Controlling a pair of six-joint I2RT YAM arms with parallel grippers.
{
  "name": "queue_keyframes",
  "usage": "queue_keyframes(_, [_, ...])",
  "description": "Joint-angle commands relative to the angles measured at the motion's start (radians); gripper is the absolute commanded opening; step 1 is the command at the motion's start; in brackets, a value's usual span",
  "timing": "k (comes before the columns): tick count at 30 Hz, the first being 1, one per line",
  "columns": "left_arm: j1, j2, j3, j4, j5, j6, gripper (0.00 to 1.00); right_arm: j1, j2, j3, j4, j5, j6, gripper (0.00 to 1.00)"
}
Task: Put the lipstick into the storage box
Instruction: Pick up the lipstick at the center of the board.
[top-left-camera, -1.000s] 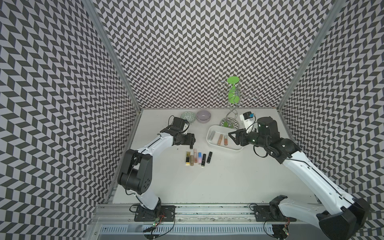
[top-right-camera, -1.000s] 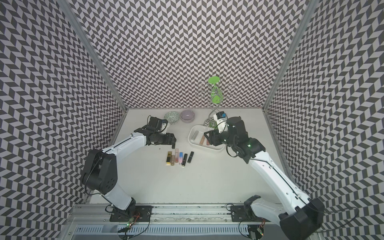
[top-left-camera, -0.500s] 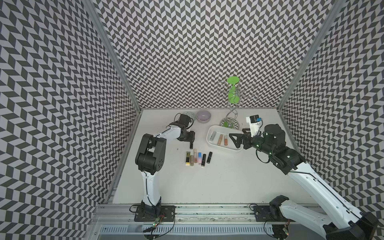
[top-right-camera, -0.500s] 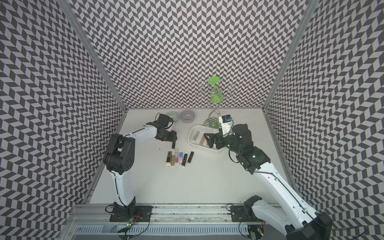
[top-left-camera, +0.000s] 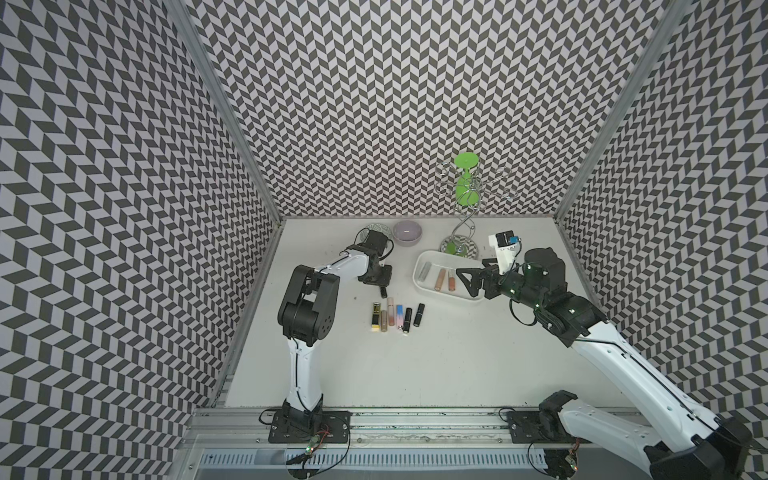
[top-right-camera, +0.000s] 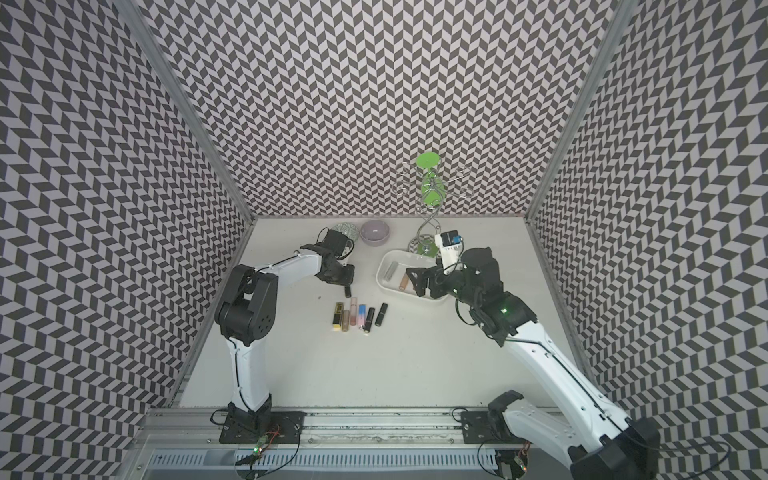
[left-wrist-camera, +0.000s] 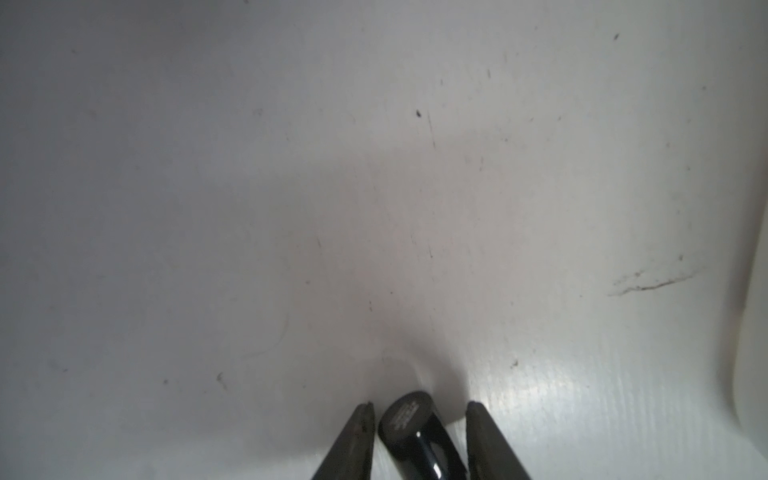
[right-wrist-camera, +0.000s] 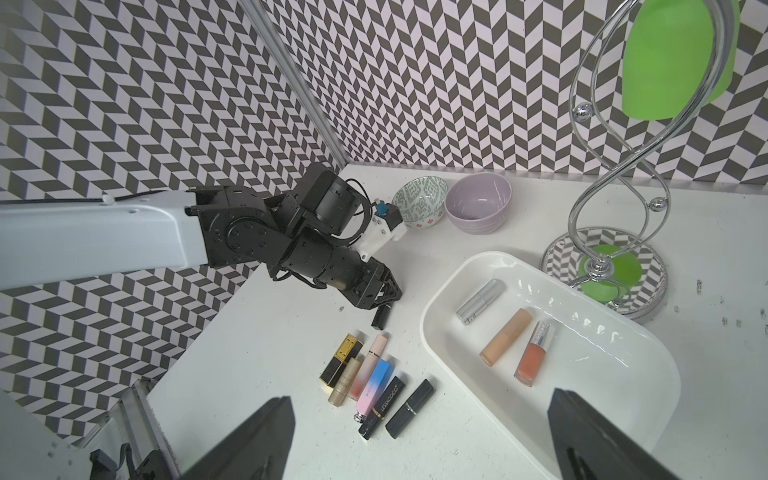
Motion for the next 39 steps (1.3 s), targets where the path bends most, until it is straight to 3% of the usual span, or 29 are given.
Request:
queue_keyframes(1, [-0.005,0.011,-0.021,-0.017,-0.006,-0.009,0.38,-0.006,0.002,-0.015,0.06,-0.014,0.002,1.0])
queue_keyframes(13, [0.0,0.002,-0.037,0.001,0.052,-0.012,0.18,-0.016,0.026,-0.011,0.047,-0.039,0.027,1.0])
queue_keyframes(19, [0.026,-0.054,-0.005,0.012,0.193,-0.033,0.17,-0.05,0.081,0.029,0.017,-0.112,0.054,1.0])
queue_keyframes(24, [0.059,-0.149,0.021,0.051,0.388,-0.09,0.16,-0.09,0.156,0.084,0.009,-0.247,0.082,1.0])
queue_keyframes(29, [0.067,-0.256,-0.003,0.153,0.596,-0.21,0.16,-0.103,0.235,0.115,0.053,-0.423,0.147,1.0])
queue_keyframes(33, [0.067,-0.365,-0.133,0.379,0.768,-0.405,0.16,-0.102,0.286,0.112,0.096,-0.552,0.183,1.0])
queue_keyframes(36, [0.063,-0.434,-0.238,0.564,0.848,-0.556,0.16,-0.099,0.315,0.101,0.098,-0.593,0.186,0.99])
queue_keyframes(39, [0.044,-0.474,-0.288,0.649,0.875,-0.626,0.16,-0.079,0.328,0.09,0.112,-0.598,0.199,0.96])
